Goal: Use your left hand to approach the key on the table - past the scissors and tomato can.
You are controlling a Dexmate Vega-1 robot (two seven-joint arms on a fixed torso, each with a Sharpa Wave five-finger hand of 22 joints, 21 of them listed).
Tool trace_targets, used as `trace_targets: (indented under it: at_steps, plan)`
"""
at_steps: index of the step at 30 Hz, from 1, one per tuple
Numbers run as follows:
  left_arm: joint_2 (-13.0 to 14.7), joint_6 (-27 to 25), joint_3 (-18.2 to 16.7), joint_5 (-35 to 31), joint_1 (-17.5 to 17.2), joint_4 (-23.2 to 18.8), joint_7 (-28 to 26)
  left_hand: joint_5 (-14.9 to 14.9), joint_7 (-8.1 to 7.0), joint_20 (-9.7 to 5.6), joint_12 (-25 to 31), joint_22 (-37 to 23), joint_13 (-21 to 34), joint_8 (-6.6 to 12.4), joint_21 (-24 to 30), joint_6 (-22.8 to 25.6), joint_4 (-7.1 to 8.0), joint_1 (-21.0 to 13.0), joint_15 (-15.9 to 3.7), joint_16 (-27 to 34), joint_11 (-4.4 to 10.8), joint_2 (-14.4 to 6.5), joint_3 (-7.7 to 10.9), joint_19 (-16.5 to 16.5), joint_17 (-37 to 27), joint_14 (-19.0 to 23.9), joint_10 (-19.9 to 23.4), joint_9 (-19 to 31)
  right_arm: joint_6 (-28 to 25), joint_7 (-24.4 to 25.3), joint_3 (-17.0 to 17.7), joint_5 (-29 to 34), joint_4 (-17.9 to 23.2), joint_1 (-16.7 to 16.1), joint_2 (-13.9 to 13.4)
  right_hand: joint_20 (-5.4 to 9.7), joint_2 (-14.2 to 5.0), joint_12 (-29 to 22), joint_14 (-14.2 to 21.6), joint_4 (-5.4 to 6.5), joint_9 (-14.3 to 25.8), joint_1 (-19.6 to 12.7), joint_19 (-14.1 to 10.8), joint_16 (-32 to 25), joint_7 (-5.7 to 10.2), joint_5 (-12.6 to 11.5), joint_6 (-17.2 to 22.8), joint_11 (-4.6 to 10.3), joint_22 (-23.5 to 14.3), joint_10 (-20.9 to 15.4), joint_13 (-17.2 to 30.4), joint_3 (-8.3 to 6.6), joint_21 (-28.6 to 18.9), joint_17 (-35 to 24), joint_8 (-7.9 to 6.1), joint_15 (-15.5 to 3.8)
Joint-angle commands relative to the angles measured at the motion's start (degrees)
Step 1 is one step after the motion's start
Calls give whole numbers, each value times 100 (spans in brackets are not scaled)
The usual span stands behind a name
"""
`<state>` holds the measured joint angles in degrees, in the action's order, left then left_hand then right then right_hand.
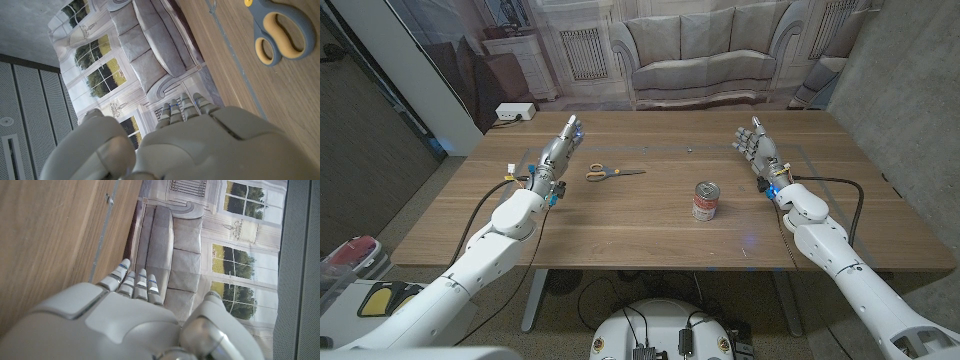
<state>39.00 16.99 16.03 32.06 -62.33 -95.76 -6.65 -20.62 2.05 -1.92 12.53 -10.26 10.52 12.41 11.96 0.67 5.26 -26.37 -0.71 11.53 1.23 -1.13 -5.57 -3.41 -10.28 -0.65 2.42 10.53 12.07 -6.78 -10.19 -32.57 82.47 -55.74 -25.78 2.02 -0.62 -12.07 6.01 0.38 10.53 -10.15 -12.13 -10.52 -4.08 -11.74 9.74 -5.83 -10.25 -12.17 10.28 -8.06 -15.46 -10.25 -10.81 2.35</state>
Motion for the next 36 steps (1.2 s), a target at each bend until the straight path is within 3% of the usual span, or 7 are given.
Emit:
trace_targets:
  at_steps: [1,36]
  plan:
    - [-44,297,-64,-78,-180,18,-63,-30,27,-335,24,-16,21,5,40,43,-26,-53,-6,9,-21,-20,-26,68,-12,79,80,12,62,-91,28,-5,-51,50,29,85,-38,-18,36,-20,15,-14,-48,-23,2,-22,35,-9,-20,-38,28,-11,8,-17,-37,7]
    - [126,626,-363,-300,-850,-267,-328,-37,15,-292,20,-12,22,1,34,166,-55,-125,-19,-2,-6,-41,-59,139,-11,192,203,14,94,129,43,93,238,-153,-129,74,-70,-13,-26,-24,17,-5,39,-5,51,-26,100,-23,-22,-31,33,2,110,-22,-54,5]
